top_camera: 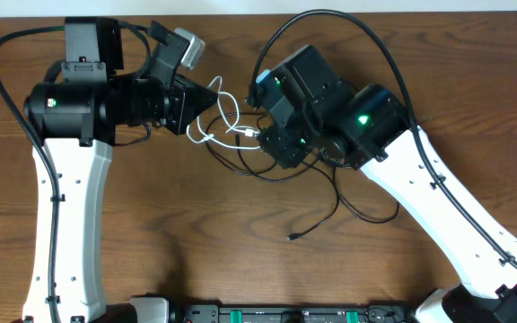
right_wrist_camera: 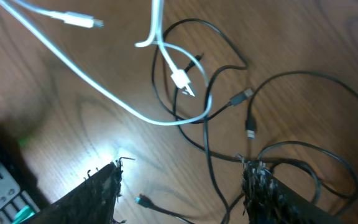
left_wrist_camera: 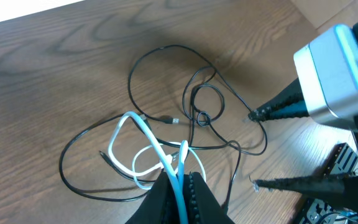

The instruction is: Untangle cables

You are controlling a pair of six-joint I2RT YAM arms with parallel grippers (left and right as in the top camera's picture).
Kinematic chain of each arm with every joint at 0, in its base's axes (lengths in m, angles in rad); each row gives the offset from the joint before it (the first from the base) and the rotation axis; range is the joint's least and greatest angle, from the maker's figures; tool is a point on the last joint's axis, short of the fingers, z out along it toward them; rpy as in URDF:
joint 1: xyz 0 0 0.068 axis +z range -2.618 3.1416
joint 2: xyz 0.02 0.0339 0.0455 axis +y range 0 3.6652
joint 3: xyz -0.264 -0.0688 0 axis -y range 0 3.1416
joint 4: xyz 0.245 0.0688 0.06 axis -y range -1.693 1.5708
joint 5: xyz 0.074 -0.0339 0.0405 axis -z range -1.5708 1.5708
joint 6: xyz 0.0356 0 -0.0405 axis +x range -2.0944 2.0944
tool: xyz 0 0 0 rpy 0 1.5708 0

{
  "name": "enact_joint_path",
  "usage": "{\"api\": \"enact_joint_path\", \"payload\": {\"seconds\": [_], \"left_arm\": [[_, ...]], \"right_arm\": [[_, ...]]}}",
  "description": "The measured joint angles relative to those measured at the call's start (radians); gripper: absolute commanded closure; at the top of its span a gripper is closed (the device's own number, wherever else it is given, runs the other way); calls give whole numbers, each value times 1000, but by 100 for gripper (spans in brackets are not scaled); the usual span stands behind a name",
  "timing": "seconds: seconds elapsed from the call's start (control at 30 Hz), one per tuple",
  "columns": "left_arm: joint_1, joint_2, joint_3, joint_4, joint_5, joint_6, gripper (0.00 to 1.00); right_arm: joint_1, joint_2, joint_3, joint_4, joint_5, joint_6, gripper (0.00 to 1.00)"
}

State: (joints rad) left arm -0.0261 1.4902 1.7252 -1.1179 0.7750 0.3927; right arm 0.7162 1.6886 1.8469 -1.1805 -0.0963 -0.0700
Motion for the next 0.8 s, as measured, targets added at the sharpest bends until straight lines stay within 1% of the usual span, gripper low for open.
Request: {"api": "enact_joint_path", "payload": {"seconds": [0.03, 0.07, 0.17, 0.2, 0.43, 0.67, 0.8], "left_arm": [[0, 0, 0, 0, -3, 0, 89], [0, 0, 0, 0, -7, 0, 83], [0, 0, 0, 0, -23, -4, 57], [0, 0, 0, 0, -31, 0, 54], [0, 0, 0, 0, -48, -4, 54], [0, 0, 0, -1, -90, -7, 50], [0, 21, 0, -9, -101, -8, 50]], "right_arm": [[0, 2, 0, 0, 4, 0, 39], [0, 3, 0, 0, 10, 0, 39], [0, 19, 0, 1, 20, 0, 39], [0, 27, 0, 1, 23, 1, 39], [-22, 74, 0, 18, 39, 8, 39], [-62, 74, 0, 18, 27, 9, 39], [-79, 74, 0, 14, 4, 11, 39]]}}
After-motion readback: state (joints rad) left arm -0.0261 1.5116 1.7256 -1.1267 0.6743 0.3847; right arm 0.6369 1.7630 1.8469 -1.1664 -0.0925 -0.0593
